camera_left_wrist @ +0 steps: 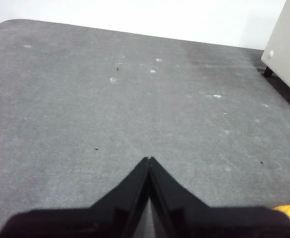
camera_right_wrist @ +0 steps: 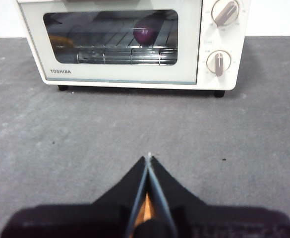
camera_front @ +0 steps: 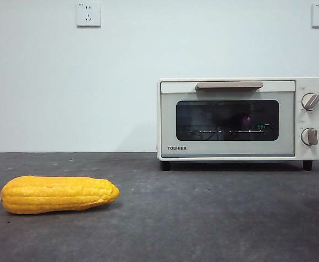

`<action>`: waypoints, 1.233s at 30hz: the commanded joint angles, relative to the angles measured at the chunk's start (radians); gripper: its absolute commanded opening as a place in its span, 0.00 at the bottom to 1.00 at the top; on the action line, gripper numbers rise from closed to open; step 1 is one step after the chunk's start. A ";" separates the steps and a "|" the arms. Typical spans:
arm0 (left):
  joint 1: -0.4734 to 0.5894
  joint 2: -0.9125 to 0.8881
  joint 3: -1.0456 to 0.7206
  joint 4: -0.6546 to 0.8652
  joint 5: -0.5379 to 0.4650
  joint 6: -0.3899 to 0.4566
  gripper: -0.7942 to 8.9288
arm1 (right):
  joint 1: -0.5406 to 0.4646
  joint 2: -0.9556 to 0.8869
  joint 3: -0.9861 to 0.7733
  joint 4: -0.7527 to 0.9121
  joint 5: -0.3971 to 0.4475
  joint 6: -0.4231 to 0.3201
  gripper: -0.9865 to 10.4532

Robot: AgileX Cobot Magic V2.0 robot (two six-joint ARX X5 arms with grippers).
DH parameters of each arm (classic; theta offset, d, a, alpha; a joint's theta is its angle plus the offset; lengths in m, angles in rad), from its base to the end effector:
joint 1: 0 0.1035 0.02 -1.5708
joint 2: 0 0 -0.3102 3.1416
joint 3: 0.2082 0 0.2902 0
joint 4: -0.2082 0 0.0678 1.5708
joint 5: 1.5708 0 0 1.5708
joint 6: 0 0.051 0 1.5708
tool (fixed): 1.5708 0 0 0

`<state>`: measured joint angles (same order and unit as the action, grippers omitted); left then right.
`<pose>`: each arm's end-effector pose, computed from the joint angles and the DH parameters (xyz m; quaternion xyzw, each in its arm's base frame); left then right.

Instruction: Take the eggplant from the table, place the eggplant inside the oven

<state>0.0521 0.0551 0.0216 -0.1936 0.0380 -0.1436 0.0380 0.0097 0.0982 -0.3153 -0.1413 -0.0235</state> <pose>0.1117 0.0039 0.1443 -0.0764 0.1124 0.0151 0.9906 0.1023 0.0111 0.1648 -0.0058 0.1119 0.0903 0.9896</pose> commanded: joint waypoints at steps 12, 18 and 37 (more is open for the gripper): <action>0.000 0.004 -0.006 0.008 0.003 -0.007 0.08 | -0.015 -0.002 -0.085 0.145 0.002 -0.011 0.09; 0.000 0.004 -0.006 0.008 0.003 -0.007 0.08 | -0.035 -0.002 -0.085 0.144 0.005 -0.050 0.09; 0.000 0.004 -0.006 0.008 0.003 -0.007 0.08 | -0.032 -0.001 -0.084 0.144 0.004 -0.049 0.09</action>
<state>0.0521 0.0589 0.0216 -0.1940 0.0380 -0.1436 0.0051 0.0097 0.0254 -0.1810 -0.1379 -0.0681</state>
